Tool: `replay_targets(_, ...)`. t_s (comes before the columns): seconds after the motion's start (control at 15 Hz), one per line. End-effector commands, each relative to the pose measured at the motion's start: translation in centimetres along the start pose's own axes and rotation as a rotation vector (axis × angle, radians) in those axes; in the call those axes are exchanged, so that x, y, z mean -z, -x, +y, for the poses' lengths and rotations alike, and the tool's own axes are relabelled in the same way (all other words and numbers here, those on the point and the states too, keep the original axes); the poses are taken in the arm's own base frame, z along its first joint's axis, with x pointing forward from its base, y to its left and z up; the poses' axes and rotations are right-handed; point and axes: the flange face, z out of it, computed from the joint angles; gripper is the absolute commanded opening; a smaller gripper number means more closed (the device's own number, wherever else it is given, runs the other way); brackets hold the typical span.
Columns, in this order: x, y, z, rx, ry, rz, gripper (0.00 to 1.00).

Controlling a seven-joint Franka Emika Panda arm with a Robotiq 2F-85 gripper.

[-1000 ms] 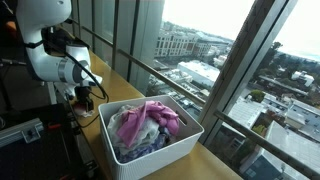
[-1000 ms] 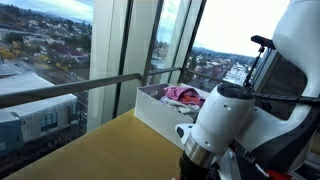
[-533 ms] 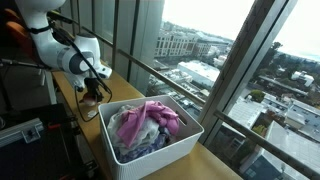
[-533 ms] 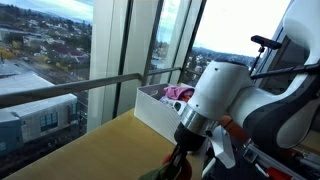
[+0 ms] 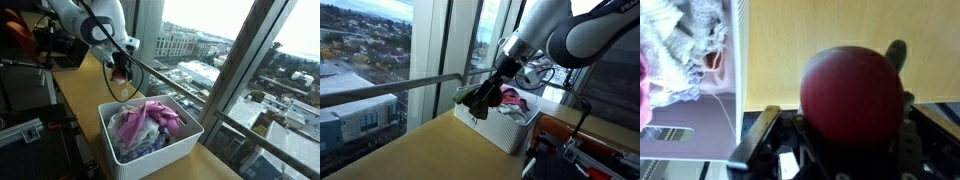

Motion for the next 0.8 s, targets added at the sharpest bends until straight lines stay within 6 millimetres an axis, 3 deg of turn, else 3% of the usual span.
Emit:
replay_targets(0.0, 4.4, -4.9, 7.0, -0.024, 0.049, 0.053, 0.0)
replay_targets(0.2, 6.4, -8.4, 14.9, -0.073, 0.106, 0.083, 0.0)
replay_targets(0.33, 6.1, -9.2, 18.8, -0.096, 0.137, 0.083, 0.0)
replay_targets(0.53, 3.1, -8.7, 22.6, -0.117, 0.167, 0.05, 0.0)
replay_targets(0.73, -2.2, -6.9, 23.3, -0.135, 0.149, -0.024, 0.0)
